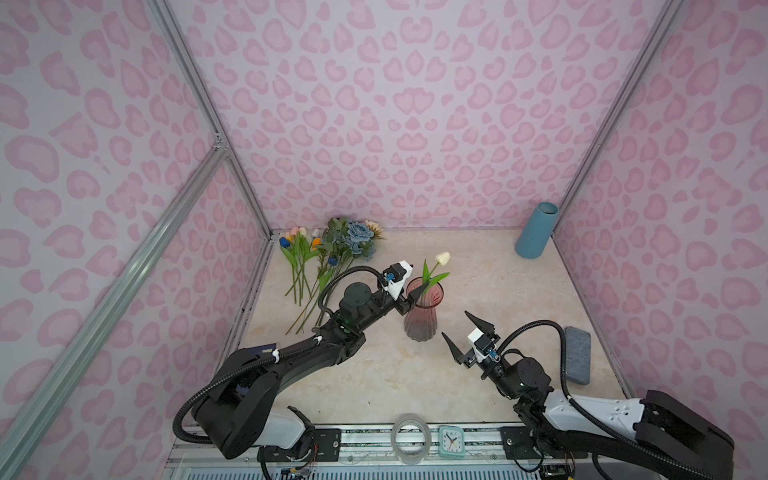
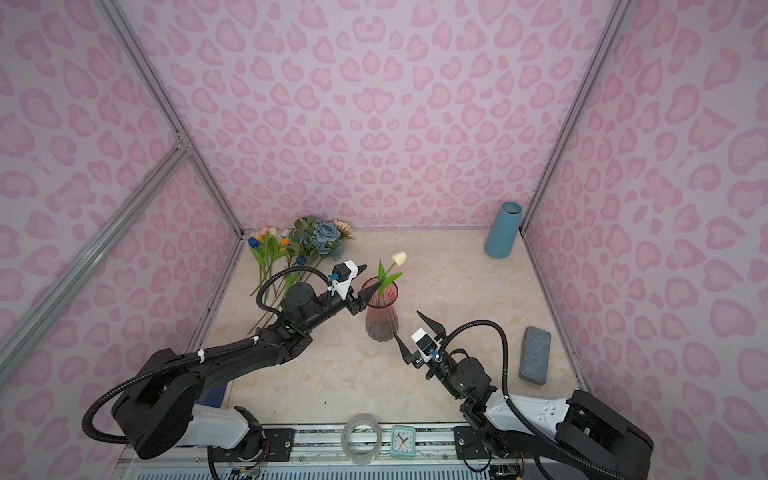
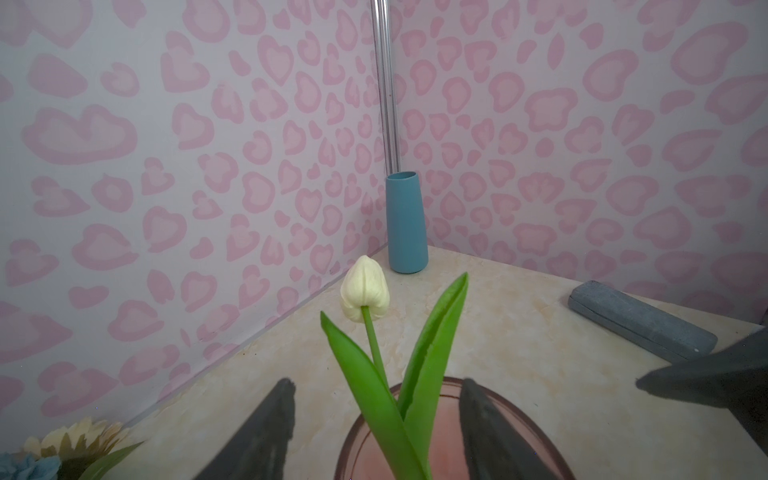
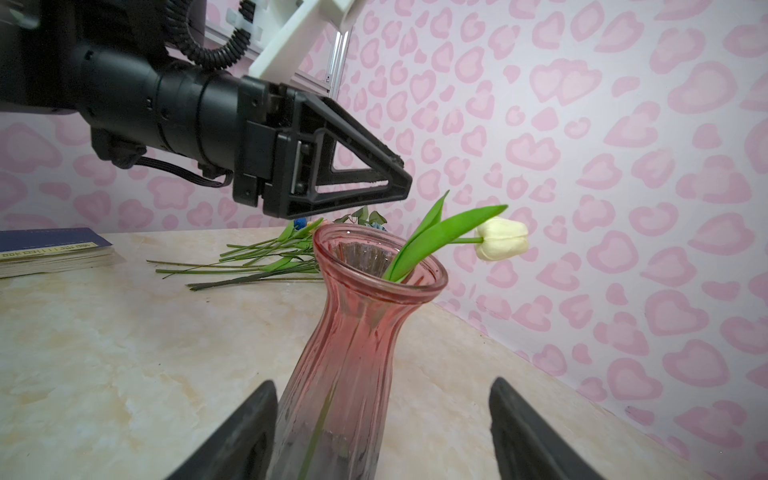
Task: Arrange the flowers into the vase
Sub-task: 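Withdraw the left gripper back toward the flower pile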
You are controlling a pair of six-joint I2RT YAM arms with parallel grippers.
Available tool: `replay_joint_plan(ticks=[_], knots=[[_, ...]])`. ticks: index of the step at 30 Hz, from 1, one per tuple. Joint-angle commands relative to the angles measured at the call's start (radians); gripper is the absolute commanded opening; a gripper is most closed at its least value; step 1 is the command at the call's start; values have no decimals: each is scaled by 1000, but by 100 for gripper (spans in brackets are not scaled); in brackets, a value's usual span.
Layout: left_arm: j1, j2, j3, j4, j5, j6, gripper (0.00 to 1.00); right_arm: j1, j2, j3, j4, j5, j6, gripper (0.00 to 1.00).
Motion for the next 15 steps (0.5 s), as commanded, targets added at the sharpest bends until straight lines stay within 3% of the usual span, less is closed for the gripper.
replay_joint_plan(ticks=[1,9,11,13,15], knots=[[0,-49,-24,-21,-37,36,65,1,5,4,10,2,-2,79],[22,-234,-77,-149,-152,92,68,2,20,16,11,-32,6,82],[59,-277,-87,-179,-158,86,69,1,9,23,6,-53,15,86],[119,-305,-100,-194,-206,74,69,2,-20,35,-36,-104,17,99],[188,-328,-102,-214,-233,48,69,2,-46,72,-116,-149,22,99]])
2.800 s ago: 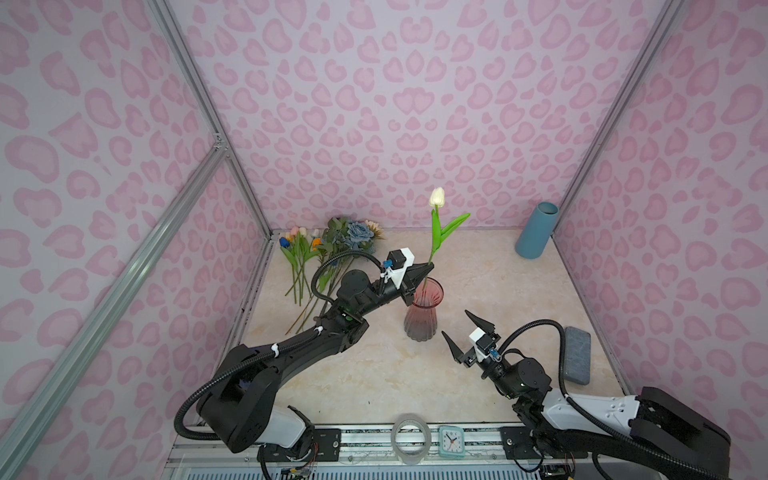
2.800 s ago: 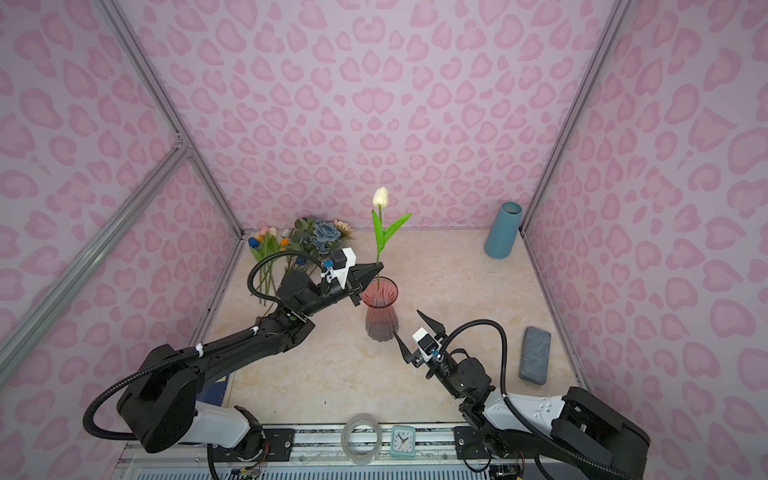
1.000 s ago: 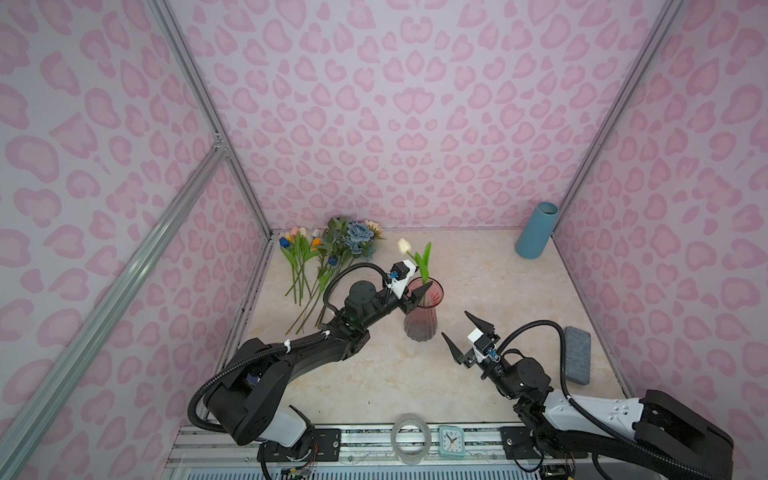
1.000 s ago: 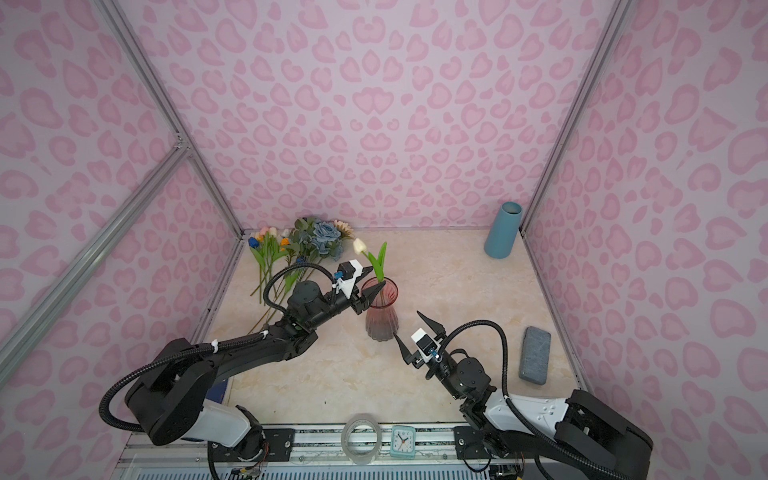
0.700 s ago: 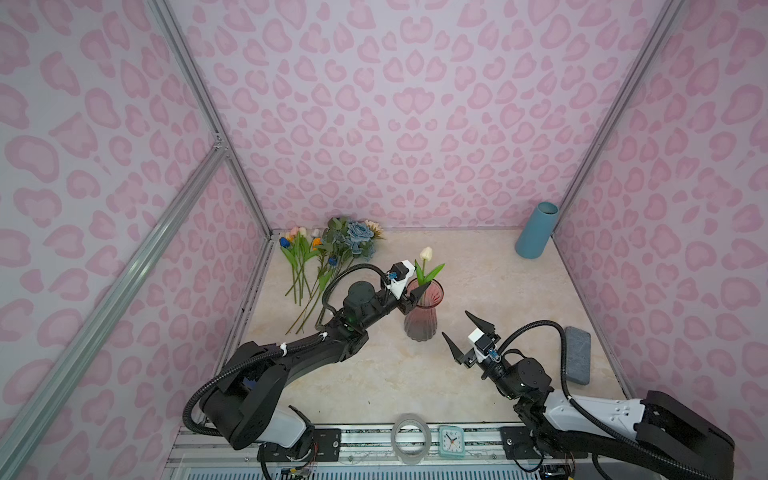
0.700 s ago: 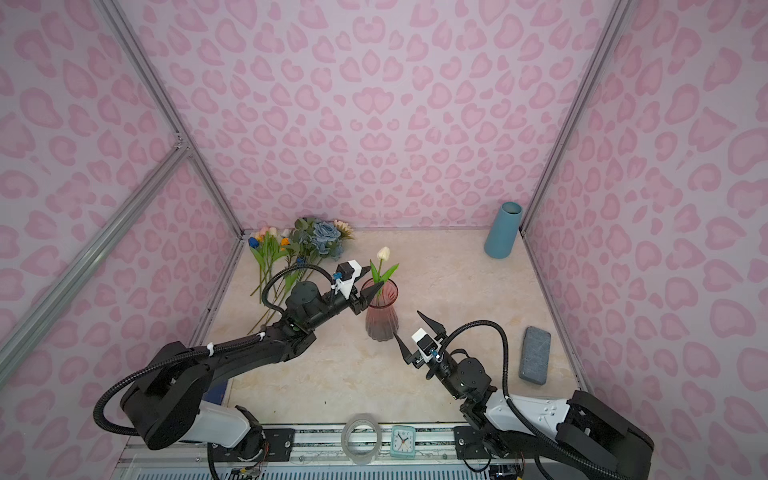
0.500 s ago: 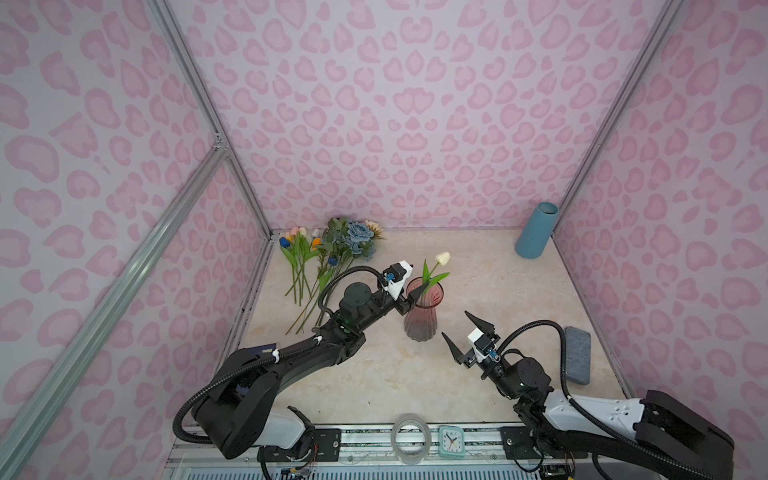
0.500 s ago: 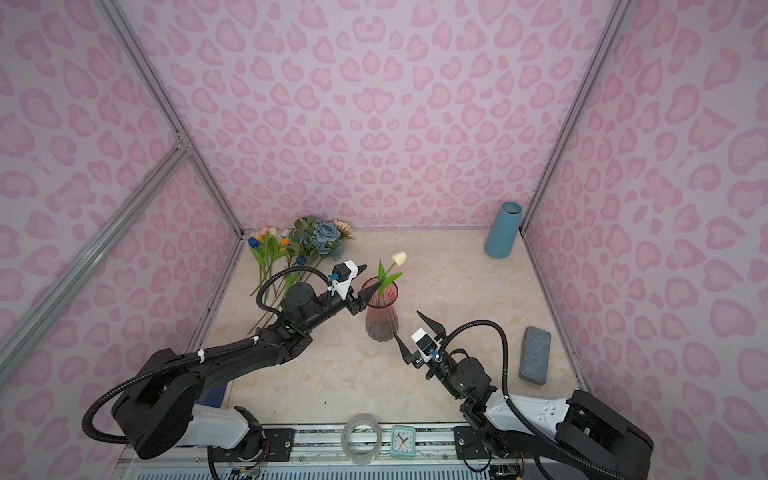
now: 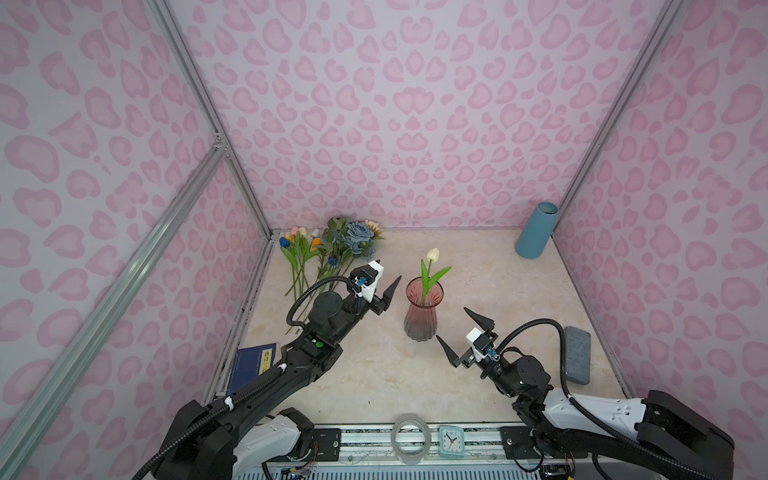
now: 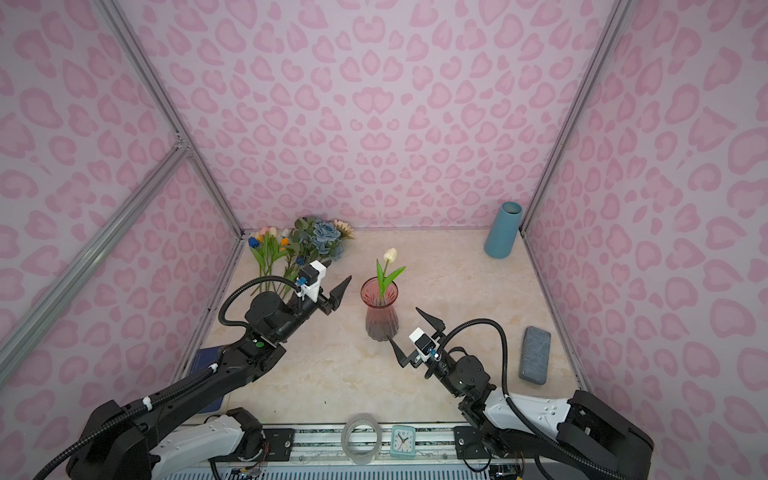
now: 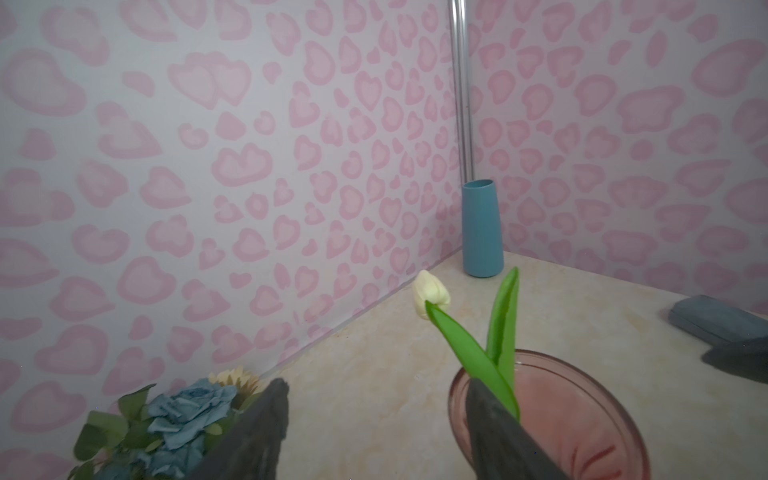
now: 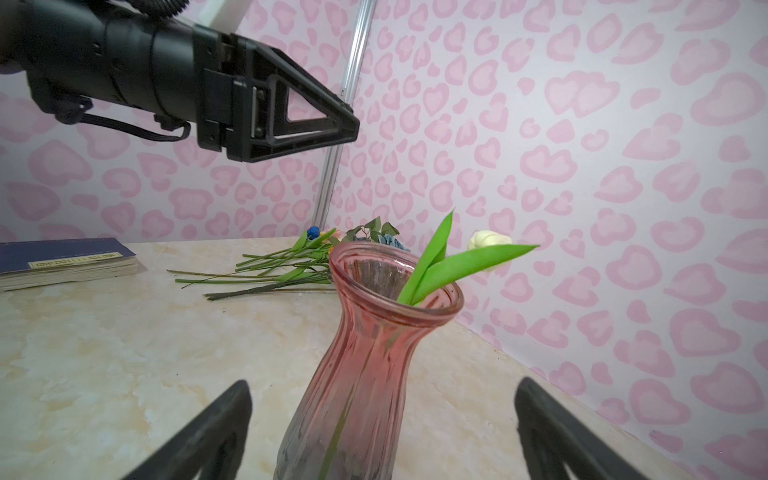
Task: Arrange the flowers into the vase
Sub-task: 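Withdraw the left gripper back toward the flower pile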
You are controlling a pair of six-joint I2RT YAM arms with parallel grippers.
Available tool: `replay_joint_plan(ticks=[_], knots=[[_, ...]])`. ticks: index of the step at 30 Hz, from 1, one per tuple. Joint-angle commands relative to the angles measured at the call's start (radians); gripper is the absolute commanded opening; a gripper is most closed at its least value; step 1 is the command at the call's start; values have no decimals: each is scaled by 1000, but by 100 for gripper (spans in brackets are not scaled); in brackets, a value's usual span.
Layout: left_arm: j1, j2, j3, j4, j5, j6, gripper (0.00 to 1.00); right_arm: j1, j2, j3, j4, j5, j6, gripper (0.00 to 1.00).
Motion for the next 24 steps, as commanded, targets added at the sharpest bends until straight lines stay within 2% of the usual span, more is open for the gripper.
replay_joint_plan(ticks=[1,3,6,9,11,14,17,20,24], knots=[[97,-35,-3,-58,-89,-41,69,0,-25,57,-118,-120,6,99],[163,-51,-4,-78,-112,-58,69,0,-9,93,-156,-189,-2,99],[242,-46,-3,-110,-200,-87,71,1,50,137,-121,-237,38,97],[333,-8,51,-224,-233,-125,72,0,130,168,-53,-274,65,92],[411,53,116,-334,-269,-193,72,1,172,185,-24,-279,102,89],[557,205,247,-525,-218,-291,70,-2,197,208,-28,-260,147,78],[681,385,398,-702,-125,-315,66,-1,202,183,37,-205,142,75],[735,547,548,-863,-115,-279,66,-1,208,144,85,-168,114,73],[751,724,719,-1037,-190,-222,62,0,199,64,205,-145,141,71]])
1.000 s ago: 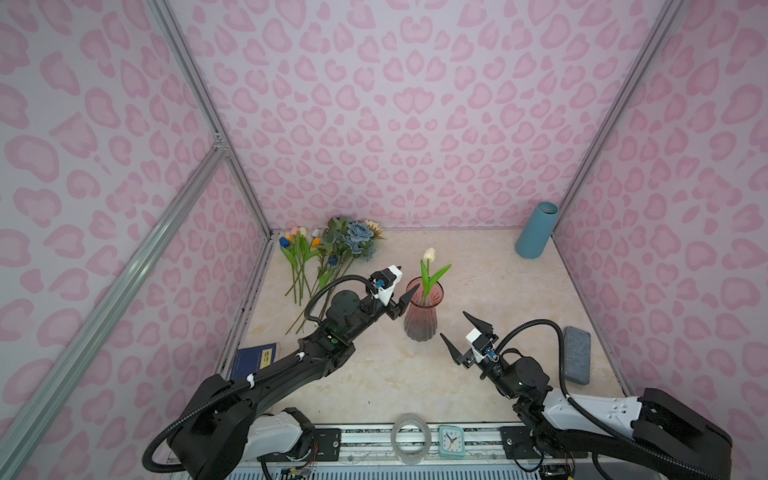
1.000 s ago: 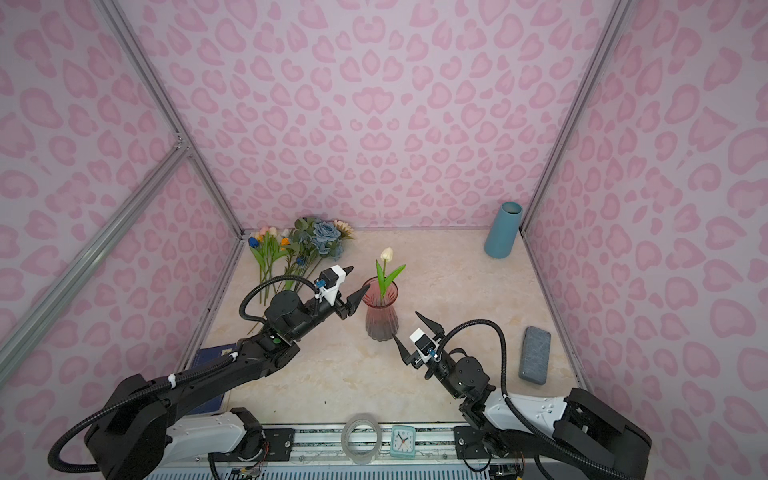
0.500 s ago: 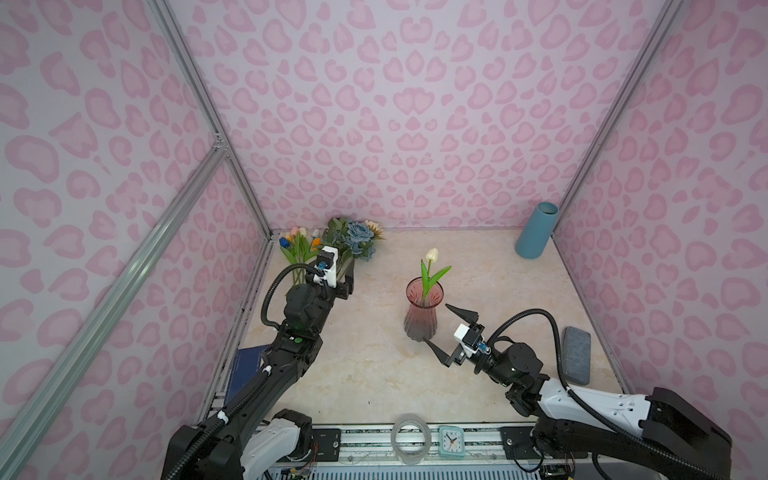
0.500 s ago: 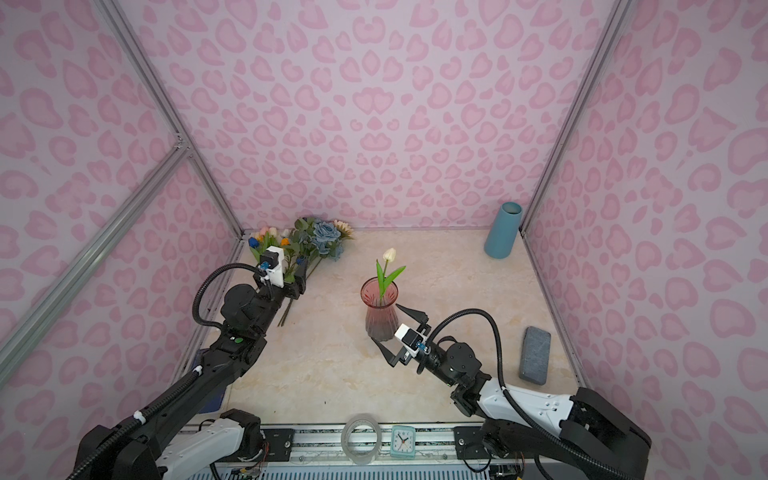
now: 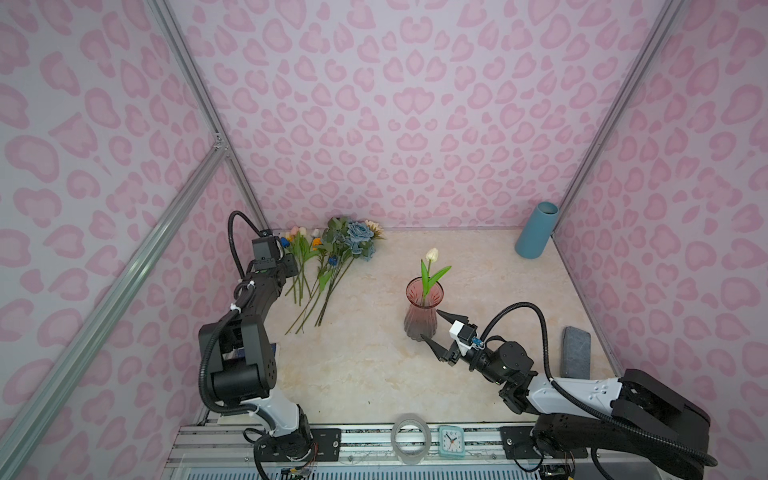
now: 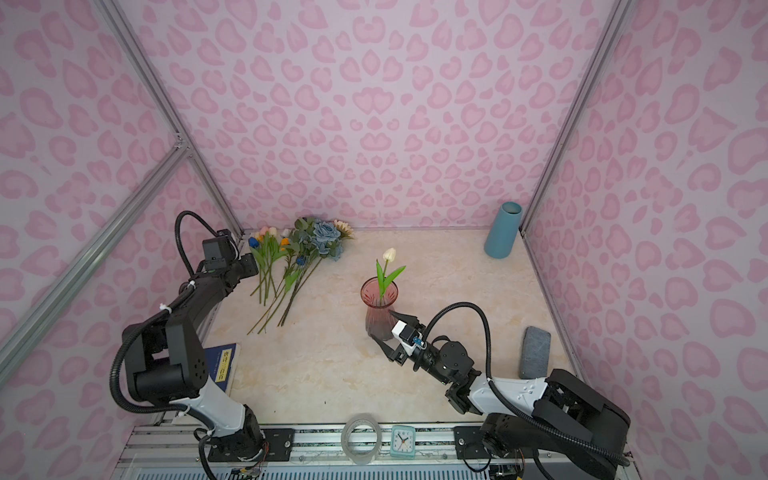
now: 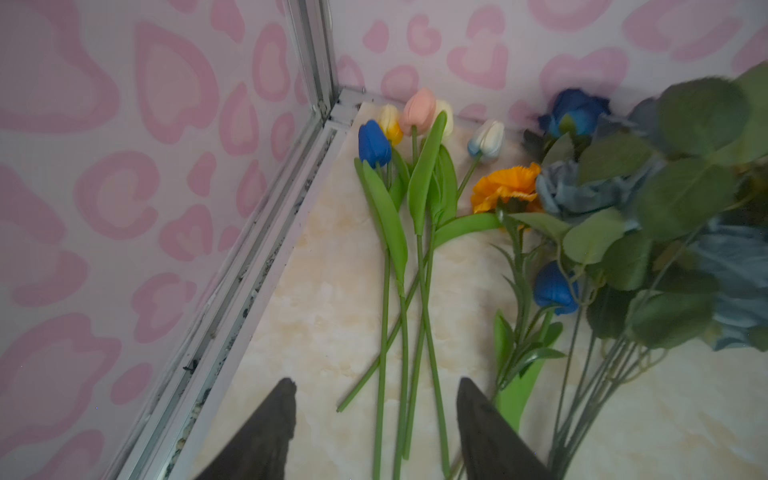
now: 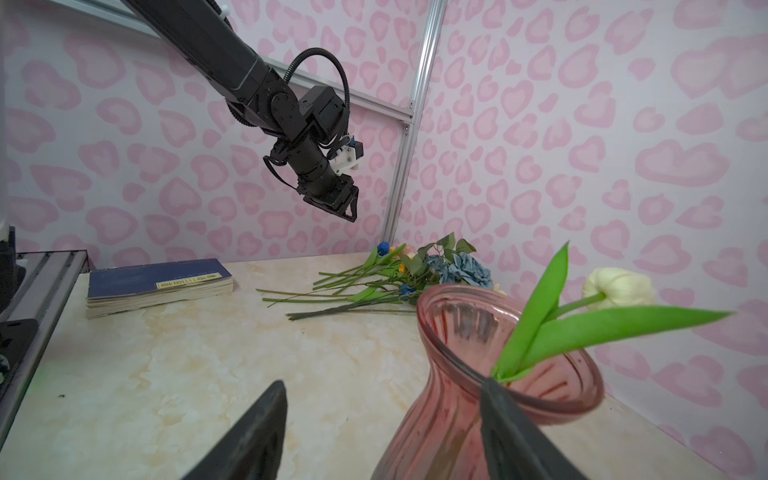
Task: Arrange the flowers into the vase
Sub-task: 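Withdraw the left gripper back toward the flower pile, then lower the left gripper onto the yellow tulip stem in the pile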
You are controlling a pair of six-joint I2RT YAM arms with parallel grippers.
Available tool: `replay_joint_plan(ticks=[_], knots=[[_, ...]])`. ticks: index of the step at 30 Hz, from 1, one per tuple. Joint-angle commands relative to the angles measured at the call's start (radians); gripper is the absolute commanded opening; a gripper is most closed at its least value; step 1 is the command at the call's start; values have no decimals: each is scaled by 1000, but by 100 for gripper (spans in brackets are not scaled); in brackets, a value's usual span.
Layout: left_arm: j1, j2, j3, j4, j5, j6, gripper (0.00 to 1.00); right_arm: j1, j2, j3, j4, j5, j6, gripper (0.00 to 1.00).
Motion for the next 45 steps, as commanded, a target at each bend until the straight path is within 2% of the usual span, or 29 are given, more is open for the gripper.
replay_joint_plan(ticks=[1,3,5,6,11,14,27,38,40,42,44,45], knots=[[8,115,119,-241,-40,44,61,1,3,-44,159,36,21,72],[9,190,212,-302,-48,56,53,1,8,-43,155,42,7,73],[11,250,275,-333,-54,70,34,2,4,-43,139,41,0,74],[12,269,294,-334,-60,73,31,2,3,-44,140,37,-1,74],[12,358,391,-353,-57,111,34,8,-1,-45,130,17,-25,76],[12,420,473,-403,-25,125,40,8,-8,-45,125,27,-27,76],[12,547,617,-488,22,122,38,11,-11,-53,148,20,-22,77],[11,644,737,-616,-3,122,37,11,-43,-58,125,35,-38,77],[8,645,738,-618,-9,121,29,11,-49,-61,125,40,-38,77],[5,646,739,-618,-14,122,27,11,-56,-64,125,42,-39,77],[3,648,740,-619,-18,122,19,11,-62,-66,124,44,-47,77],[2,648,740,-620,-19,120,19,10,-66,-67,122,45,-51,77]])
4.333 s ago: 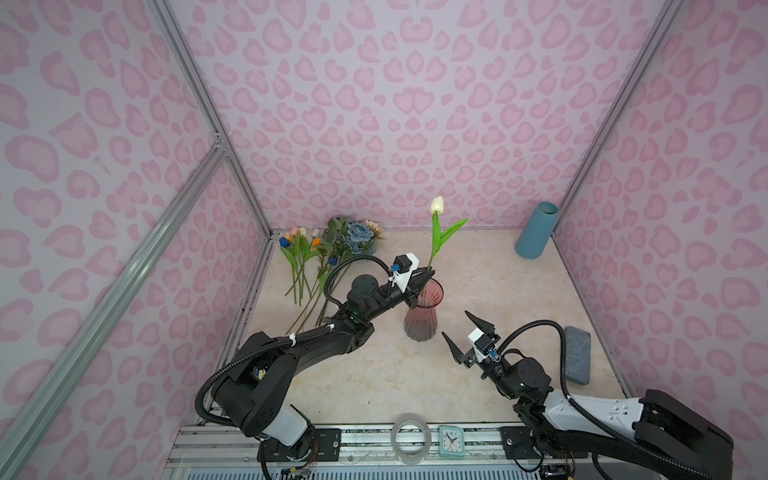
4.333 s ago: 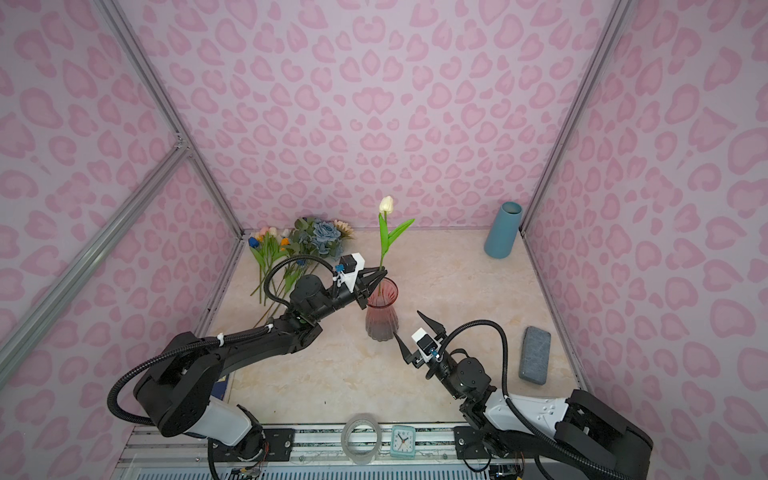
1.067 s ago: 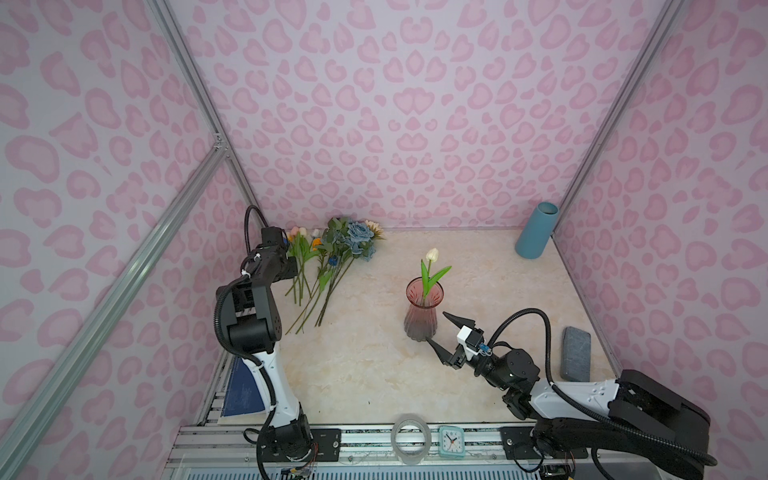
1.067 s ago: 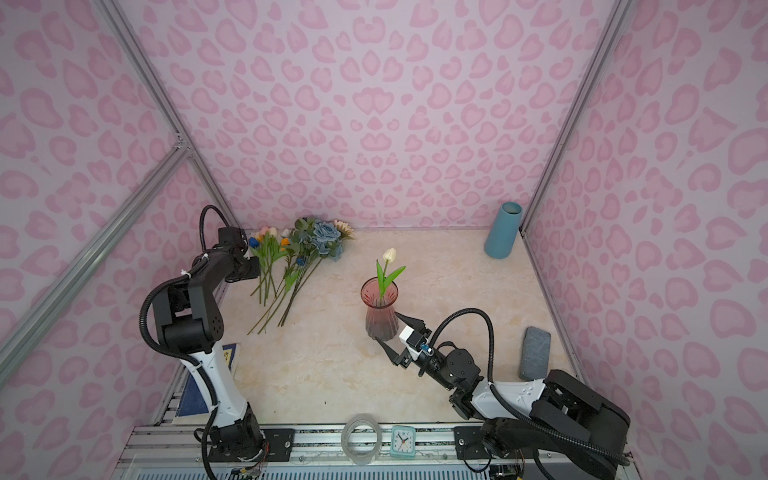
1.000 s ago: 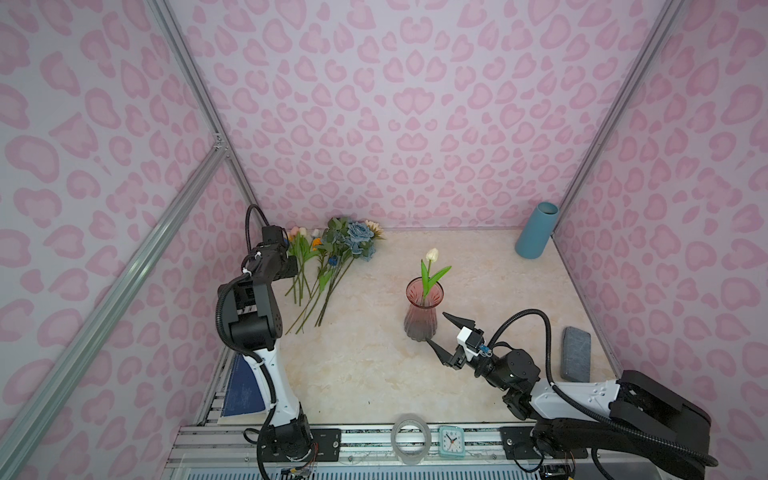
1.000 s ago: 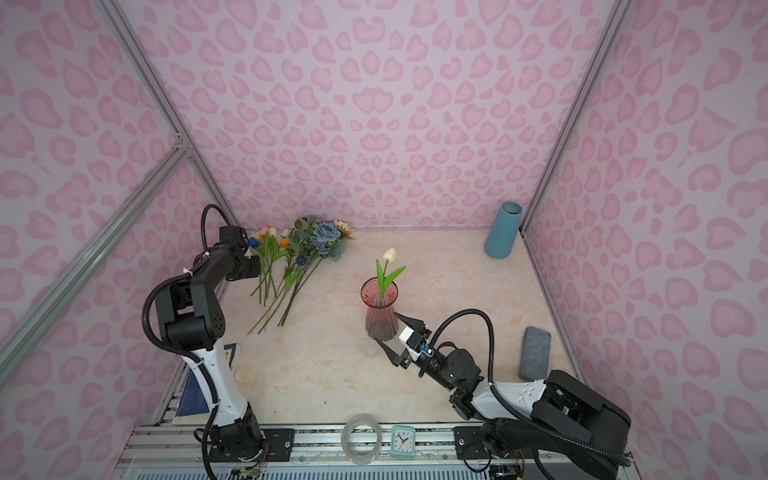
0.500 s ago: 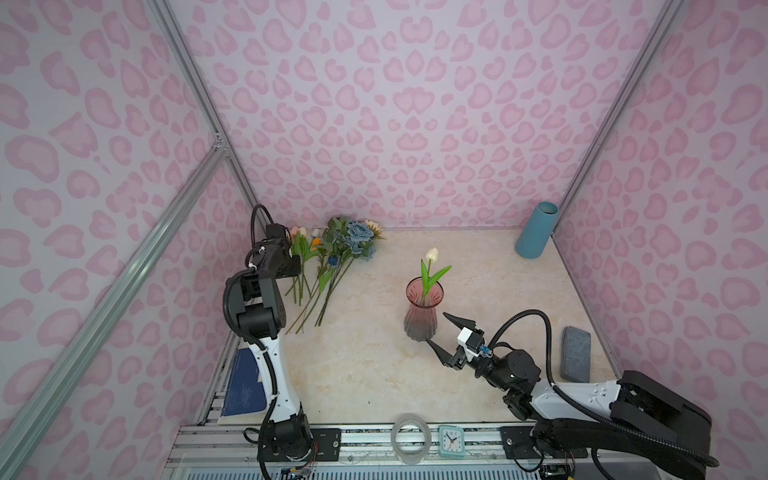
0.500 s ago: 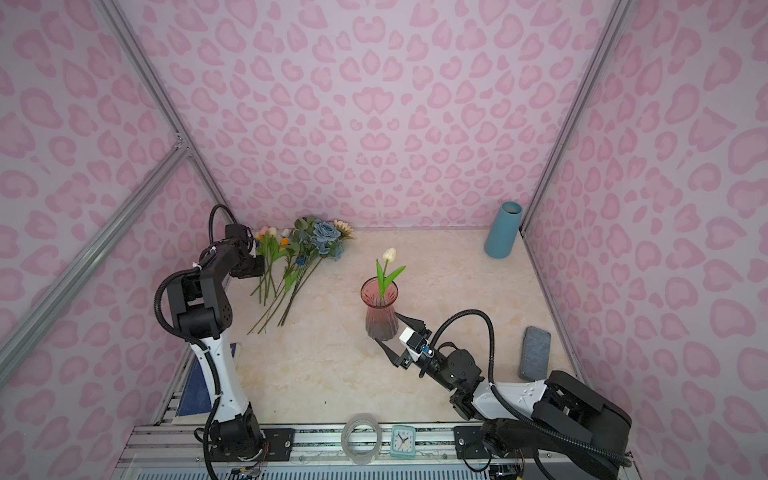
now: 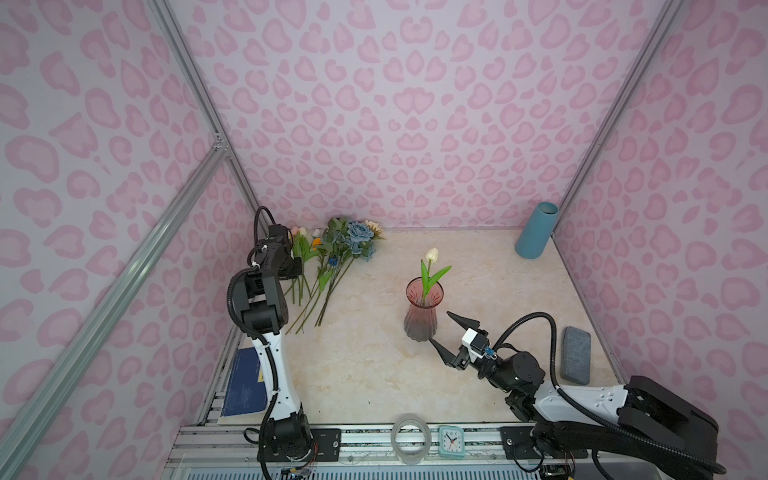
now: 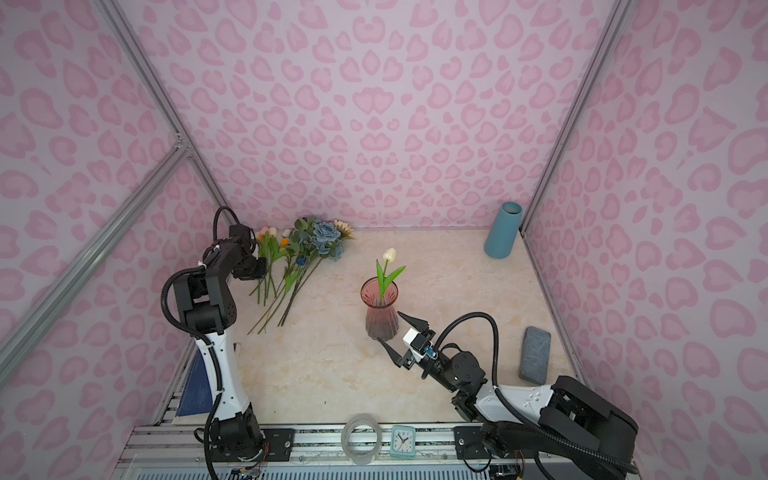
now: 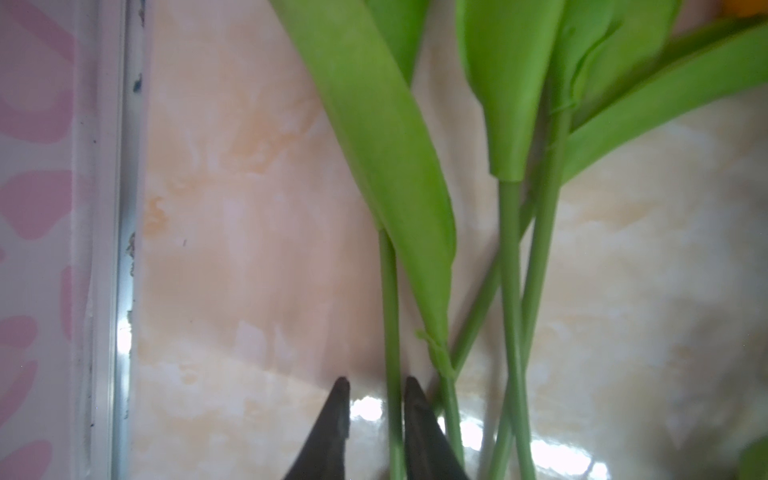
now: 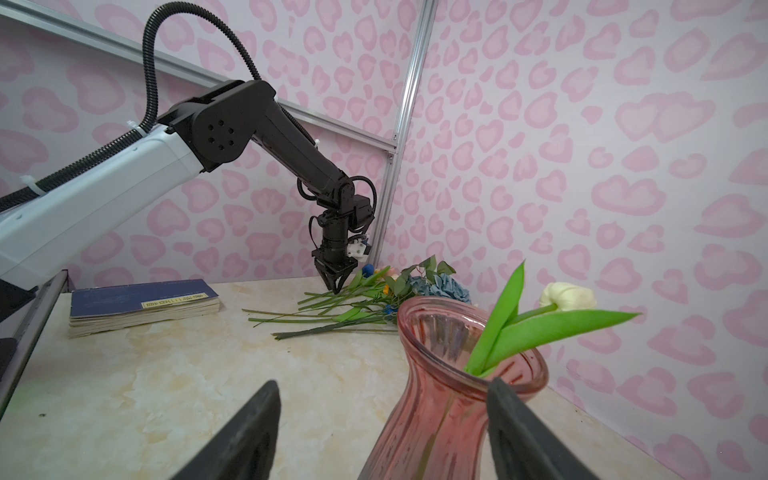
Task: Arrange the flowers into the vase
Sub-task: 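Lower the left gripper onto the yellow tulip stem in the pile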
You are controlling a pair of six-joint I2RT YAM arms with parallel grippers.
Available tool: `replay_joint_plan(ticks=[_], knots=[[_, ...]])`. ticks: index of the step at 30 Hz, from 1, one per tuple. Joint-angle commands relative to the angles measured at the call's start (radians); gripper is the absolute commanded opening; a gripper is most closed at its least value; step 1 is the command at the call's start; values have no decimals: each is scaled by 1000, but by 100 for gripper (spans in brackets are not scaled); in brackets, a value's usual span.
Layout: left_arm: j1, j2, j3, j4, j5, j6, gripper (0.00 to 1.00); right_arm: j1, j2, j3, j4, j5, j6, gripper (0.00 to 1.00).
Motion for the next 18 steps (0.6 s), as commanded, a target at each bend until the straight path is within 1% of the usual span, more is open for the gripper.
replay_joint_plan(ticks=[1,3,11,18], knots=[[-3,6,7,-37,-19,-4,18,2,-10,-5,25,13,-21,77],[-4,4,6,-36,-18,-7,14,2,-14,-4,18,13,-26,77],[-9,-33,-3,-38,-25,-24,3,1,-21,-5,15,16,-27,78],[-9,-112,-59,-16,-22,-63,3,1,-27,-8,11,27,-32,78]])
